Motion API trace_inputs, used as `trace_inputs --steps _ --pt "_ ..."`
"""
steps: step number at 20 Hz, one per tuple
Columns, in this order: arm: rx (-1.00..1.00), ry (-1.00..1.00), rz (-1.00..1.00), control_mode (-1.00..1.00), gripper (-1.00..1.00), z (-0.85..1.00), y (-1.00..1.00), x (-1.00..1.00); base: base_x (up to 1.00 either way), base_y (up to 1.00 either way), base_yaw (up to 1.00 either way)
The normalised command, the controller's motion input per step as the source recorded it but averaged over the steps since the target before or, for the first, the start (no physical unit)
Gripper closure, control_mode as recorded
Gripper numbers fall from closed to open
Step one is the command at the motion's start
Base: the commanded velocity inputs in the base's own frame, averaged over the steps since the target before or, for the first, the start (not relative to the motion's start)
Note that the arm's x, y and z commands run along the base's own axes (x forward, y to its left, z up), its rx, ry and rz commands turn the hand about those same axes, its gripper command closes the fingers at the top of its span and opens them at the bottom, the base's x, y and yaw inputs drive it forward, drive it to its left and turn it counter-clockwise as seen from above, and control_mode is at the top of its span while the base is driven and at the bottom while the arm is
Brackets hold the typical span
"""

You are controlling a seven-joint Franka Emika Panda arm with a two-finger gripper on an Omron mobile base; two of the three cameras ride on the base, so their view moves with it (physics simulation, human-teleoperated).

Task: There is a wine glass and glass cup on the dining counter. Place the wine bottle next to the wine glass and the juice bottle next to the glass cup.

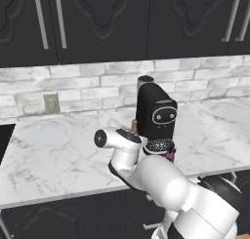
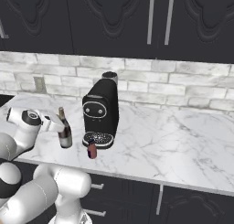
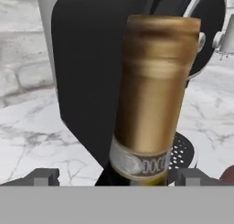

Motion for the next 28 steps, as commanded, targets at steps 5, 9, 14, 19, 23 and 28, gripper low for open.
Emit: trace_inputs --steps 5,9,14,19,23,28 --pt "0.00 0.07 0.00 -1.00 -1.00 -0.07 -0.09 0.07 0.00 0.00 0.00" --pt "0.00 0.04 0.06 -1.00 -1.00 -0.19 0.00 0.14 0.00 0.00 0.00" --pt "-0.01 0.00 0.15 -1.00 -1.00 -0.17 0.00 0.05 0.00 0.00 0.00" --pt "-0.08 -0.01 0.16 -1.00 1.00 -0.04 0.00 0.00 0.00 0.00 0.00" --pt "-0.06 0.00 0.15 -1.00 1.00 0.00 -0.02 -0.03 0.00 0.00 0.00" --pt "-0.01 0.02 0.12 -1.00 1.00 0.06 0.01 -0.09 0.00 0.00 0.00"
